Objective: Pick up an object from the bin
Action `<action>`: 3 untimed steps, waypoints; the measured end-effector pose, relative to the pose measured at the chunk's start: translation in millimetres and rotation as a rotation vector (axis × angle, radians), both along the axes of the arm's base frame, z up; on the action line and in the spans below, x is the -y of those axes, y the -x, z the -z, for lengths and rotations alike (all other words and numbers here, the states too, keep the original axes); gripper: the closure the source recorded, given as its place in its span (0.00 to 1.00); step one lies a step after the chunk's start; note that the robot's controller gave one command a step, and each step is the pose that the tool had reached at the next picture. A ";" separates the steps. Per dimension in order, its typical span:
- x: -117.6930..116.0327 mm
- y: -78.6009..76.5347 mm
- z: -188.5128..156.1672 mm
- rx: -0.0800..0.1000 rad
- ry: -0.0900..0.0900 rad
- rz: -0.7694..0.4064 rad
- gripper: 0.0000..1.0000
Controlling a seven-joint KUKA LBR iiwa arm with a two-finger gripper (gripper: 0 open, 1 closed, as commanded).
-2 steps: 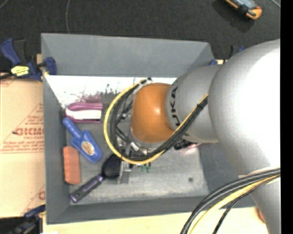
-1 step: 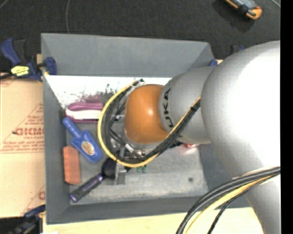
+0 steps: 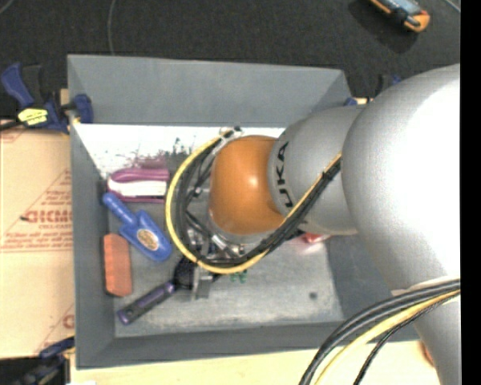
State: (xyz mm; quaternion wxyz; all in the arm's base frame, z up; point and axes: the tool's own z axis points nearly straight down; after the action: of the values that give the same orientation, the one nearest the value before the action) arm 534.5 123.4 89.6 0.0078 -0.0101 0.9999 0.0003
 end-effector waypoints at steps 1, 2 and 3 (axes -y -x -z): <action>0.0 0.1 0.1 0.000 0.000 0.000 1.00; -6.0 -5.7 5.1 0.005 0.000 0.005 1.00; -3.5 -2.7 2.9 0.001 0.000 0.005 1.00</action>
Offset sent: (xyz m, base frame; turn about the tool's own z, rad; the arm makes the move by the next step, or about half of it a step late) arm 0.0048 0.0074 -0.0045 0.0083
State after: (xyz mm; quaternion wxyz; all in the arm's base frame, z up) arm 537.2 127.0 86.7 0.0081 -0.0077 0.9999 0.0002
